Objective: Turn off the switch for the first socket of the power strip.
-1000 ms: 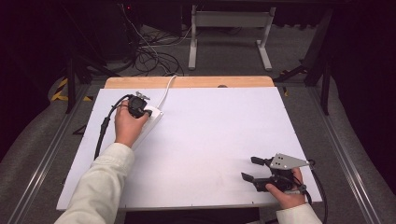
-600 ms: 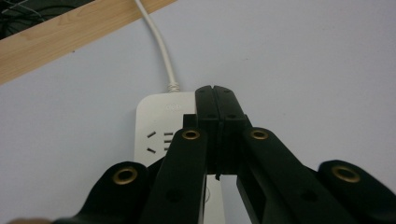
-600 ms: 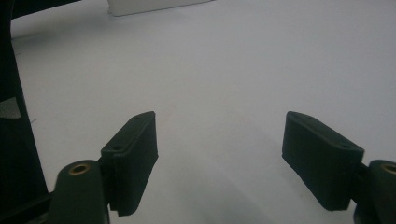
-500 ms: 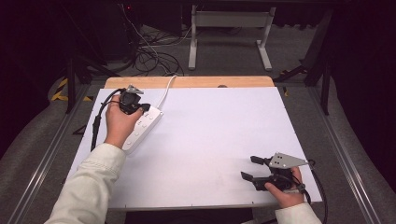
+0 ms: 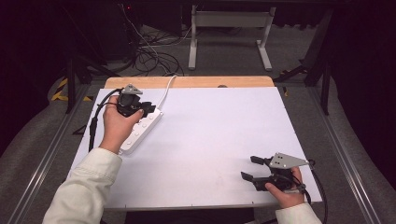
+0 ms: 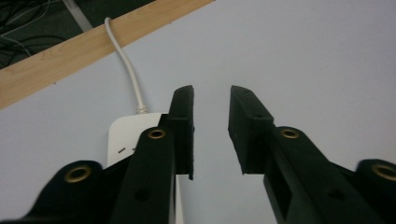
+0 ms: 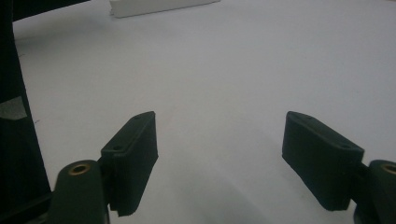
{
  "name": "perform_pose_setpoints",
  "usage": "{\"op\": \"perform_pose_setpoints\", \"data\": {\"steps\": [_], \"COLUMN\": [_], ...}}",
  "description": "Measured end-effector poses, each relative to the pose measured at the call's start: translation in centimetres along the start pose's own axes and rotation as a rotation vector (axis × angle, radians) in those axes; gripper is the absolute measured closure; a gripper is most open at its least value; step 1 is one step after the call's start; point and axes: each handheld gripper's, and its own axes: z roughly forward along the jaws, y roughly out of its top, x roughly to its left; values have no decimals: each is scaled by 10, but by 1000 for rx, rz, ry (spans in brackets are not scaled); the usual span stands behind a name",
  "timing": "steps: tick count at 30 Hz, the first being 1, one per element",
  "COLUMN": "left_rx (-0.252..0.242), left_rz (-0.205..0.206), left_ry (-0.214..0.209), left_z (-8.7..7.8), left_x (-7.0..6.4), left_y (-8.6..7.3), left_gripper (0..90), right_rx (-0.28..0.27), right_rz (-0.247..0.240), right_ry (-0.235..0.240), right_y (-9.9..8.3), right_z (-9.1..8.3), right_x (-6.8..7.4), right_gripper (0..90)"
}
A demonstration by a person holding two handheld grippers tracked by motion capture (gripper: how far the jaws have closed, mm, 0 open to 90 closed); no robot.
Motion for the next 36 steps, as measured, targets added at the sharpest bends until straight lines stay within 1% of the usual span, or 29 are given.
{"op": "perform_pose_setpoints", "data": {"steps": [1,2,3,6,7,8,11,13,16,19,20,21,24,26,28,31,32,33,34,35,36], "left_rx": [-8,-17,-35,-82,-96,-109,-148,-176,-217,-252,-261,-272,-292,-305,-313,-313,-307,-301,-289,-289,-285], "left_rz": [12,18,22,21,20,24,40,43,63,62,67,55,52,58,53,83,108,117,136,144,144], "left_ry": [-3,-8,-15,-37,-43,-37,-52,-70,-78,-94,-94,-107,-120,-126,-137,-126,-117,-113,-105,-102,-111], "left_z": [-3,-6,-9,-18,-21,-24,-32,-36,-44,-49,-51,-52,-57,-59,-61,-63,-63,-63,-63,-63,-63], "left_x": [-3,-6,-8,-14,-16,-17,-21,-24,-29,-34,-34,-37,-41,-43,-46,-51,-53,-54,-55,-57,-58], "left_y": [0,-1,-3,-8,-10,-11,-17,-20,-26,-34,-37,-40,-49,-55,-61,-71,-74,-76,-79,-81,-84], "left_gripper": [676,601,601,509,492,477,422,391,345,319,312,302,285,271,260,246,243,238,234,229,224], "right_rx": [1,-1,-1,-3,-2,-2,-5,-2,-1,-1,-1,-2,1,2,1,1,1,1,2,2,2], "right_rz": [0,0,0,1,1,1,0,-1,-1,-1,0,-3,-1,0,0,-1,-1,-1,-1,-2,-2], "right_ry": [1,2,2,1,1,1,-1,-2,-1,-3,-3,-2,2,2,3,2,2,2,2,2,1], "right_y": [0,0,0,0,0,0,1,1,1,1,1,1,0,1,1,1,1,1,1,1,1], "right_z": [0,0,0,0,0,0,0,0,0,0,0,0,0,0,0,1,1,1,1,1,1], "right_x": [0,1,1,1,1,1,1,2,2,2,2,2,2,2,2,3,3,3,3,3,3], "right_gripper": [273,272,272,271,271,271,271,271,270,270,270,269,265,263,262,262,262,262,262,262,262]}}
